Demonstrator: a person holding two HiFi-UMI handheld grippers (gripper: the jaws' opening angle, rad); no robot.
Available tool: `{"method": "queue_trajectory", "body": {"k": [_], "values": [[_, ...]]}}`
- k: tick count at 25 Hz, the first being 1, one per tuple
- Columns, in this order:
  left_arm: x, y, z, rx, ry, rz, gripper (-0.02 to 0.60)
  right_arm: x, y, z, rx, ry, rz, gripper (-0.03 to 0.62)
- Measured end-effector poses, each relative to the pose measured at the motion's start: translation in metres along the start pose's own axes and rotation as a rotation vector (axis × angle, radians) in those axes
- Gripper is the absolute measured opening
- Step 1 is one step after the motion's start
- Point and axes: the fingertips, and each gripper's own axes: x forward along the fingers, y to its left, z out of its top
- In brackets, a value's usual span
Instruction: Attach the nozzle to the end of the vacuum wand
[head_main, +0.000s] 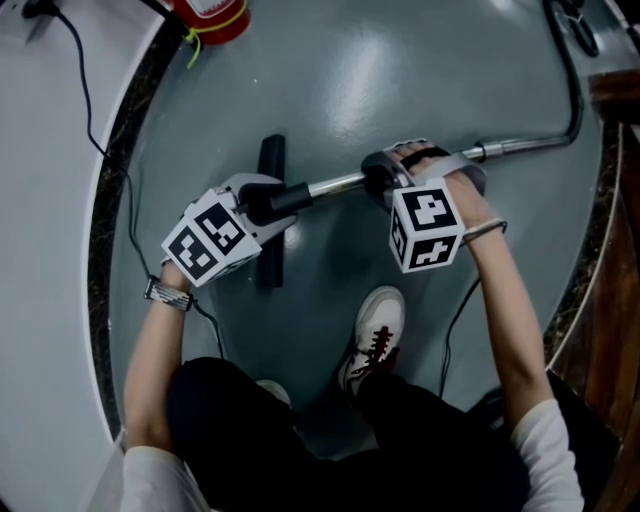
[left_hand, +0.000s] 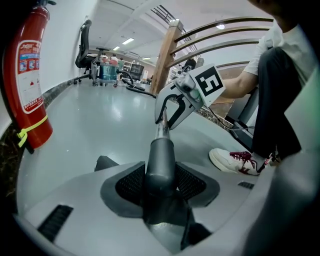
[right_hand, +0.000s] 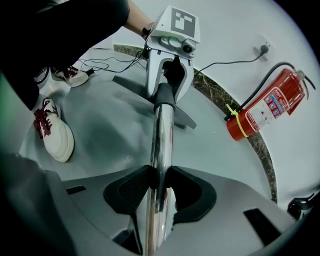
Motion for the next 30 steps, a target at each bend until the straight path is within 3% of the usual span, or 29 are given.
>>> {"method": "queue_trajectory", "body": {"k": [8,13,25,30], "values": [[-0.0021,-0.0004,0.0031,0.062,0.011,0.041,0.192,-0.0014,-0.0006,0.0001,0.003,-0.002,-0.024,0.152],[0.0015,-0.0024,-0.0025,0.179,0.073,0.084,0.192,0.0011,0.0019,0.0004,0.003,-0.003,-0.016,0.152],[0.0009,-0.0010,0.0042,0.350,0.094,0.215,0.191,0.0014,-0.0002,-0.0002,0.020,-0.005,-0.008,0.150],[0.0042,-0.0013,0.0007,0.319,0.086,0.198,0.190,0.0005,0.0000,0.0001,0.030,-0.015,-0.010,0.149]]}}
